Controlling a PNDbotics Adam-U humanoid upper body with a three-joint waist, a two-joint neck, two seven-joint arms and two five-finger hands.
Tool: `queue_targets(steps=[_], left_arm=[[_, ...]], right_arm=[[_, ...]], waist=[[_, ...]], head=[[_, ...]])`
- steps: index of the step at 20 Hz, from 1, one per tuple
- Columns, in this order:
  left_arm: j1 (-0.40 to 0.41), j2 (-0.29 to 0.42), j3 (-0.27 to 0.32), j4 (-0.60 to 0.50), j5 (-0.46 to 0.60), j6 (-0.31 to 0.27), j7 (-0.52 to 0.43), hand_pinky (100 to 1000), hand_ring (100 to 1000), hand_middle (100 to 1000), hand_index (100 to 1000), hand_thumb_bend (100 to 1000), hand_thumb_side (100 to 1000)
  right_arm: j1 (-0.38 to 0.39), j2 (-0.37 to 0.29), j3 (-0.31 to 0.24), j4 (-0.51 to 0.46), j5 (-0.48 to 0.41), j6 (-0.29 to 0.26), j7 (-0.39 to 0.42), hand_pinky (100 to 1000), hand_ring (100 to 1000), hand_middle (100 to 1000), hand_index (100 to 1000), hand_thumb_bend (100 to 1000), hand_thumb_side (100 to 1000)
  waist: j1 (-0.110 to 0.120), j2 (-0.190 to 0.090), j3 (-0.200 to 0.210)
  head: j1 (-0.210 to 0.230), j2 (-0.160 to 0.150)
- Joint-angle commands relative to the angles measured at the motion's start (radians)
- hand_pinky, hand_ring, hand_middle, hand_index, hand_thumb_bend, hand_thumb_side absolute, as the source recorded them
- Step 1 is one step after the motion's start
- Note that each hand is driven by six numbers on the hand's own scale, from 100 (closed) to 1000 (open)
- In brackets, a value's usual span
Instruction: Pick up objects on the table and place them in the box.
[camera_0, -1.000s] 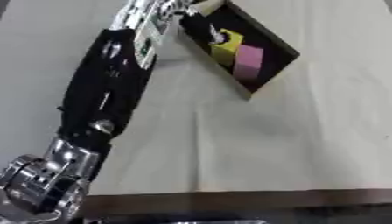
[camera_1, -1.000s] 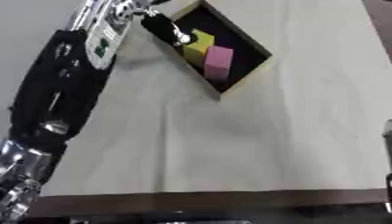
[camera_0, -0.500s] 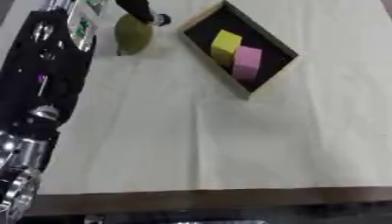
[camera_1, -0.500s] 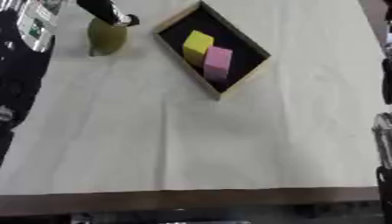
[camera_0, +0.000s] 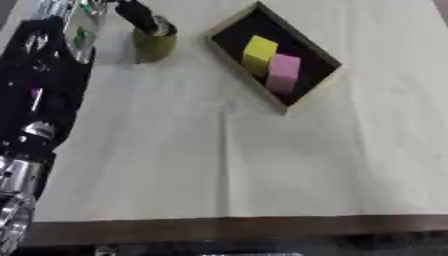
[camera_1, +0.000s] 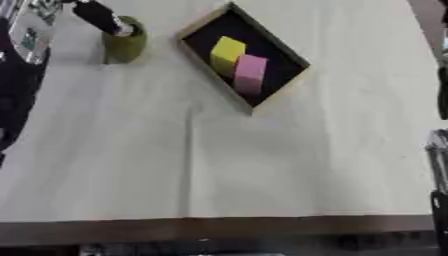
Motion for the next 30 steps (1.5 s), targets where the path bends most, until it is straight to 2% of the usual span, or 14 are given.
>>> queue_targets(steps=[1,15,21,22,25,28,30], left_arm=[[-0.016,0.028,0.012,0.006,-0.007,0.005,-0.011,894,872,827,910,560,375],[0.000,0.027,0.046,0.111,-0.098,0.056,0.001,876,851,799,882,564,369],[0.003,0.024,0.050,0.115,-0.096,0.071,0.010,818,769,707,803,437,369],[0.003,0.023,0.050,0.115,-0.094,0.074,0.011,806,752,686,787,404,364],[0.002,0.021,0.053,0.103,-0.078,0.086,0.026,784,713,640,757,217,332],[-0.001,0.020,0.055,0.070,-0.042,0.096,0.036,779,705,632,756,125,345],[-0.005,0.023,0.054,0.040,-0.025,0.103,0.035,776,699,626,751,100,302]], right_arm=[[-0.005,-0.020,-0.006,-0.015,0.002,0.004,-0.004,915,866,613,903,100,624],[-0.006,-0.011,-0.006,-0.015,0.005,0.010,-0.008,916,867,611,903,100,625],[-0.007,-0.007,-0.006,-0.015,0.005,0.013,-0.007,917,868,611,904,100,626],[-0.006,-0.007,-0.006,-0.015,0.005,0.013,-0.007,917,868,611,904,100,626],[-0.005,-0.006,-0.006,-0.015,0.005,0.015,-0.007,917,868,611,904,100,626],[-0.003,-0.004,-0.006,-0.015,0.007,0.018,-0.006,917,869,610,904,100,626],[-0.002,-0.004,-0.006,-0.015,0.008,0.020,-0.005,917,869,610,904,100,626]], waist=[[-0.002,-0.019,-0.001],[-0.006,-0.010,-0.007],[-0.005,-0.009,-0.008],[-0.006,-0.009,-0.008],[-0.006,-0.010,-0.009],[-0.005,-0.010,-0.008],[-0.005,-0.011,-0.007]], head=[[0.001,-0.004],[0.006,-0.010],[0.005,-0.013],[0.005,-0.013],[0.006,-0.012],[0.006,-0.011],[0.005,-0.009]])
